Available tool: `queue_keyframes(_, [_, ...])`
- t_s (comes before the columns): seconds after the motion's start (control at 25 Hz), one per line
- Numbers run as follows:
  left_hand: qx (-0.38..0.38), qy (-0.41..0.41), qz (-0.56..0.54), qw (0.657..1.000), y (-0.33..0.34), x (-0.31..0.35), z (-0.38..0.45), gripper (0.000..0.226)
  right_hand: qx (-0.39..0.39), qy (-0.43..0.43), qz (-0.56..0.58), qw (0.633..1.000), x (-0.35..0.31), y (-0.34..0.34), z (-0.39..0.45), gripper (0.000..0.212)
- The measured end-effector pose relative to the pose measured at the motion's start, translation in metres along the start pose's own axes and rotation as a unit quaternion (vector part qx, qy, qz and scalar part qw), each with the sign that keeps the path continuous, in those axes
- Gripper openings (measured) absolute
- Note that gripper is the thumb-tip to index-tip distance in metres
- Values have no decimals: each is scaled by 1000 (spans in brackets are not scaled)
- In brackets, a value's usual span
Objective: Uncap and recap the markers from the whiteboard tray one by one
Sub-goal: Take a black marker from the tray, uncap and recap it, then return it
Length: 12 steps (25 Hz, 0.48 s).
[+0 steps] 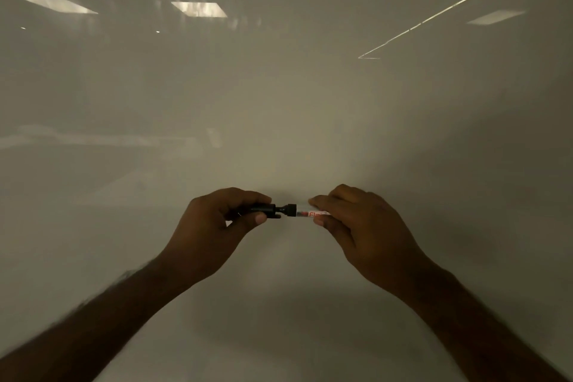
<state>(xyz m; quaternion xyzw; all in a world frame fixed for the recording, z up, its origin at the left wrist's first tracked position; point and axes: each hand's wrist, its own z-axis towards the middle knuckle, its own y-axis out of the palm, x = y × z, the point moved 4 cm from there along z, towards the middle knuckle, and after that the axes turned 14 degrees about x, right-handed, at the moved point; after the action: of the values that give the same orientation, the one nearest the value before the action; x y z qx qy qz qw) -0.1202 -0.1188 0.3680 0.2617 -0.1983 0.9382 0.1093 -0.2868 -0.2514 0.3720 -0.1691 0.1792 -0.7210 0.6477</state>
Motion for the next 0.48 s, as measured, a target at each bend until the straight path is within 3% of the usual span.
queue_keyframes(0.16, [-1, 7, 6, 1000, 2, 7, 1, 26, 6, 20, 49, 999, -2, 0, 4, 32])
queue_keyframes(0.28, [9, -51, -22, 998, 2, 3, 3, 24, 16, 41, 84, 995, -1, -3, 4, 26])
queue_keyframes(0.48, [-47, -42, -29, 998, 8, 5, 2, 19, 9, 11, 61, 998, -4, -4, 5, 23])
